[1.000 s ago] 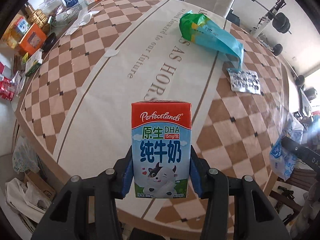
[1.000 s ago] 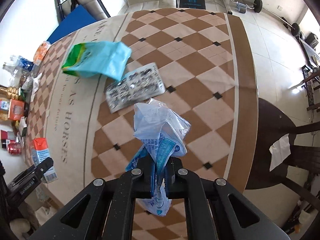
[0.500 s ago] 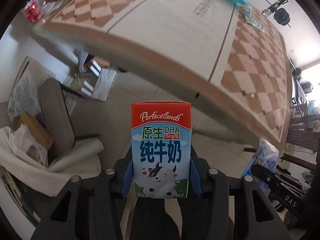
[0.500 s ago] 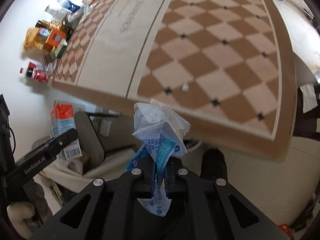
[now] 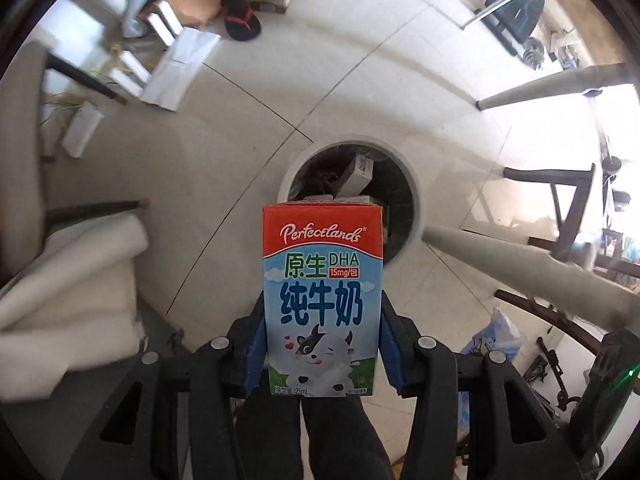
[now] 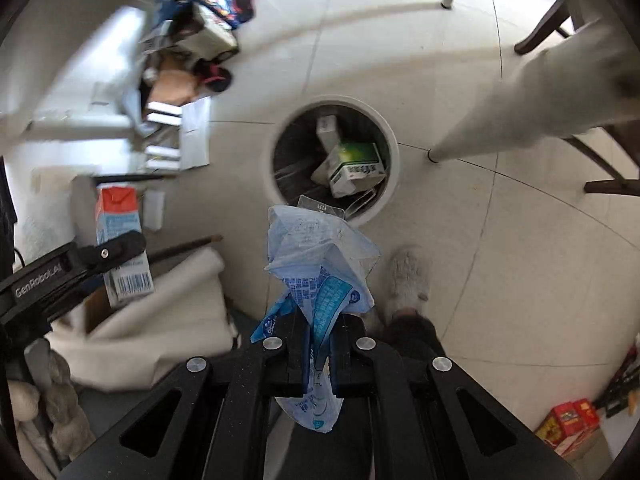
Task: Collect trash
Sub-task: 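Open both tools over the white bin, dropping carton and bag inside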
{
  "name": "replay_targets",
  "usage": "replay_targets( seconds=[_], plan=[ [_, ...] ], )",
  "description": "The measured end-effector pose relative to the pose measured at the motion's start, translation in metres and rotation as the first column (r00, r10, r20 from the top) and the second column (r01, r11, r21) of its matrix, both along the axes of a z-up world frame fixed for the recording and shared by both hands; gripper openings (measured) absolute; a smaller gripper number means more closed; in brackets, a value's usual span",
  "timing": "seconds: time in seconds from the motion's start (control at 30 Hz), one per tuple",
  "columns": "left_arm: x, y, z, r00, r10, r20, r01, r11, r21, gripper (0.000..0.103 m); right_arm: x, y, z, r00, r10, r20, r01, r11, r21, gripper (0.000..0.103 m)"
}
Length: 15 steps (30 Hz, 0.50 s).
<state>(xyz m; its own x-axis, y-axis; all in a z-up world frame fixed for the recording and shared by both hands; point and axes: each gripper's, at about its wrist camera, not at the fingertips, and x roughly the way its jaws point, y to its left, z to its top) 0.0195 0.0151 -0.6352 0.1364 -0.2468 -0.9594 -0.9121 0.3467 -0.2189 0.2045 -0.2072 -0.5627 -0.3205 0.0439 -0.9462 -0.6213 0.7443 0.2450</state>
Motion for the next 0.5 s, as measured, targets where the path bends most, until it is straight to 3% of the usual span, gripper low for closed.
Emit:
replay_targets(
  seconds=[0.23, 0.3, 0.43, 0.5],
  plan=[
    [0.038, 0.013, -0.101, 0.997, -0.07, -0.021, 0.068, 0.995, -0.075, 0.047, 0.044, 0.037, -0.128, 1.0, -0.01, -0.01, 0.01, 1.0, -0.005, 0.007],
    [0.044, 0.014, -0.113, 0.994, -0.099, -0.035, 0.097, 0.992, -0.076, 0.056, 0.046, 0.047, -0.158, 1.0, 0.004, -0.018, -0.005, 1.0, -0.022, 0.008],
    [0.048, 0.014, -0.121, 0.989, -0.137, -0.057, 0.135, 0.99, -0.031, 0.09, 0.05, 0.059, -0.193, 1.0, 0.019, -0.018, -0.02, 0.999, -0.034, 0.012],
    [0.048, 0.013, -0.122, 0.985, -0.154, -0.08, 0.154, 0.988, -0.016, 0.095, 0.052, 0.061, -0.2, 1.0, 0.003, -0.016, -0.003, 1.0, -0.029, 0.026]
  ],
)
